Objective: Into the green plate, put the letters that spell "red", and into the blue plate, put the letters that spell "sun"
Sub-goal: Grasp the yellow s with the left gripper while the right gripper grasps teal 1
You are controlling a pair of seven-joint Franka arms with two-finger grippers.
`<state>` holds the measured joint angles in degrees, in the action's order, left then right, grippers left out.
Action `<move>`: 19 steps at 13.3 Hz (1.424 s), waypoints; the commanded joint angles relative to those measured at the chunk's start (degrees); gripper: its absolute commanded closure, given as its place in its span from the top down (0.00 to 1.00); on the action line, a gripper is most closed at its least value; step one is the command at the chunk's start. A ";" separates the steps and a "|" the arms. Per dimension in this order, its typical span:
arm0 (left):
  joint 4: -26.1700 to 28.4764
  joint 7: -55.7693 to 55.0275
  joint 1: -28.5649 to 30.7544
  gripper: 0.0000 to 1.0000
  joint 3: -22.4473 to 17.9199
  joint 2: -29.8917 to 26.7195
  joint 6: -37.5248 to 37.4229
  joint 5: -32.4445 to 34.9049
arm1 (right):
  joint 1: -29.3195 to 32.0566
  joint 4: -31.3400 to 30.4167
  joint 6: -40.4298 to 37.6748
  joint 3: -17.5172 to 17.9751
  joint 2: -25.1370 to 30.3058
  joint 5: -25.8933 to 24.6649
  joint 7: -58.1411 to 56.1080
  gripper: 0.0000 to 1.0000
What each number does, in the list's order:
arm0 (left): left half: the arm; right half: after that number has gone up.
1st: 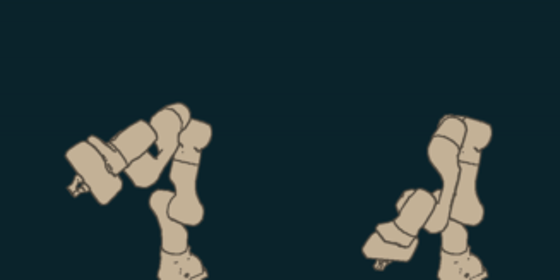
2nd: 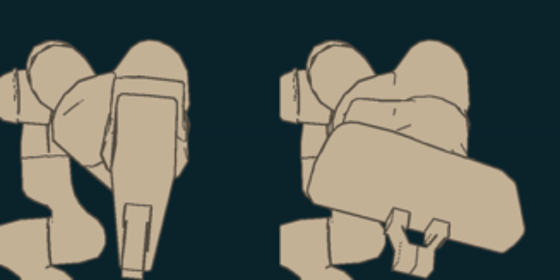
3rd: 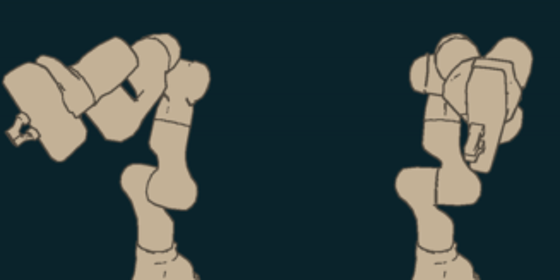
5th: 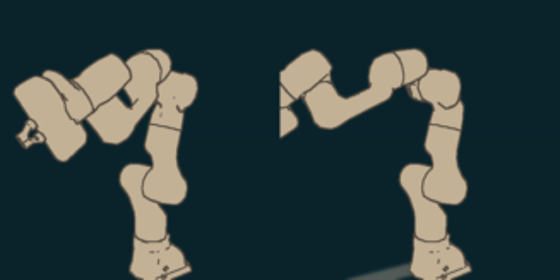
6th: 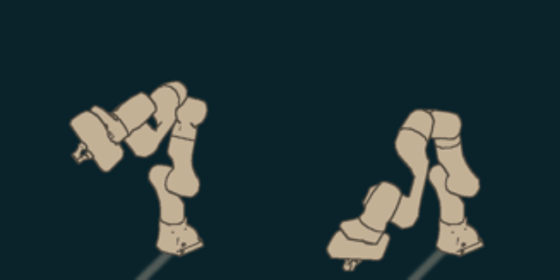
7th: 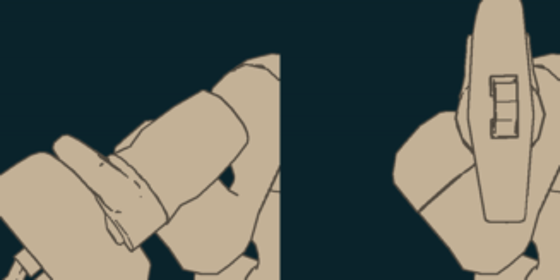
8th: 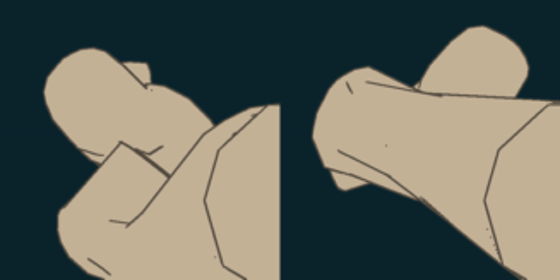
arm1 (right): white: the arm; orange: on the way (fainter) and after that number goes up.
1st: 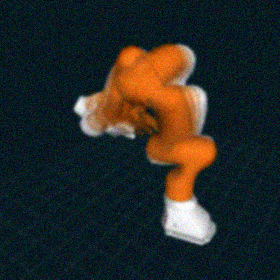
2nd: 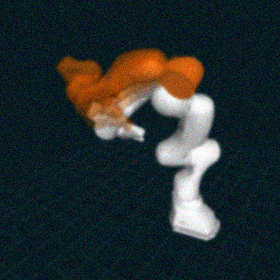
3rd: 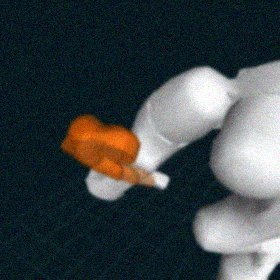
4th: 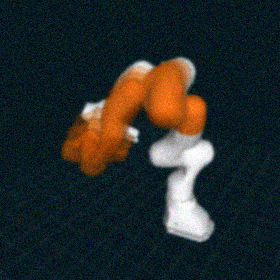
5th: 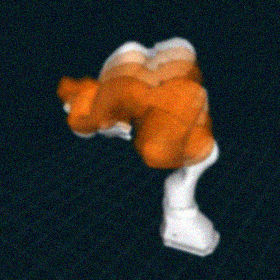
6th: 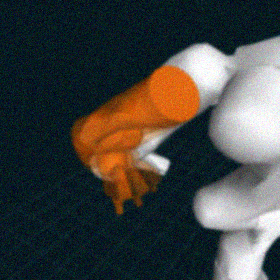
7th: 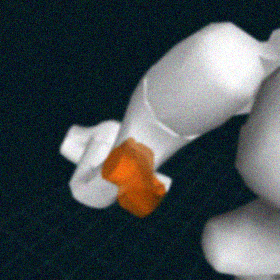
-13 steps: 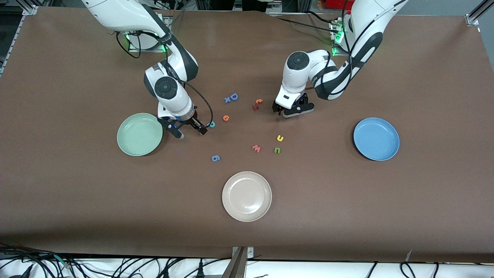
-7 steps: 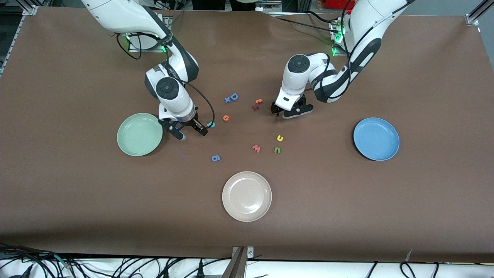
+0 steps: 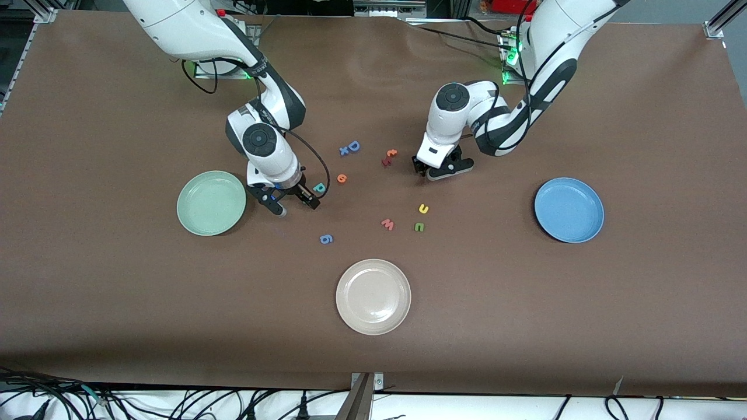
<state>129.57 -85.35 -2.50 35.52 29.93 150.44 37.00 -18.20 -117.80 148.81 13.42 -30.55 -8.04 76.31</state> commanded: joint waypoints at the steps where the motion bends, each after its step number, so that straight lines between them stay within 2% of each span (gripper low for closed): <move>1: -0.81 -0.70 0.92 0.52 0.34 0.84 0.21 1.32 | -0.26 1.96 0.17 0.03 -2.32 -1.45 1.74 0.87; 2: -0.81 -0.61 0.92 0.52 0.34 0.84 0.12 1.32 | -0.35 2.05 0.17 0.03 -2.32 -1.54 1.74 0.83; 3: -0.81 -0.52 0.92 0.45 0.34 0.92 0.12 1.32 | -0.35 1.96 0.17 0.03 -2.32 -1.54 1.65 0.76; 6: -0.89 -0.43 0.92 0.34 0.34 0.84 0.12 1.41 | -0.26 1.96 0.08 0.03 -2.41 -1.63 1.30 0.49; 8: -0.89 -0.34 0.92 0.32 0.34 0.92 0.12 1.41 | -0.26 1.96 0.08 0.03 -2.41 -1.63 1.21 0.35; 11: -0.81 -0.34 0.92 0.28 0.34 0.92 0.12 1.59 | -0.26 2.05 0.08 0.03 -2.41 -1.63 0.86 0.04; 12: -0.89 -0.34 0.92 0.28 0.34 0.92 0.12 1.68 | -0.26 2.31 -0.01 0.03 -2.41 -1.63 0.95 0.00; 16: -0.89 -0.34 0.92 0.21 0.34 0.92 0.12 1.68 | -0.17 2.84 -0.36 0.03 -2.23 -1.63 0.86 0.00; 17: -1.15 -0.26 1.01 0.21 0.34 0.75 0.12 1.68 | 0.09 3.62 -2.62 0.03 -1.71 -1.63 0.60 0.00; 19: -2.65 -0.17 1.97 0.21 0.51 0.40 -0.84 1.33 | 0.35 9.31 -15.58 0.03 0.13 -1.54 -2.02 0.00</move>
<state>128.87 -85.34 -1.91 35.57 29.78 150.41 37.00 -18.14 -113.81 143.26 13.39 -31.78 -8.76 76.05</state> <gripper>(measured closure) 0.718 0.828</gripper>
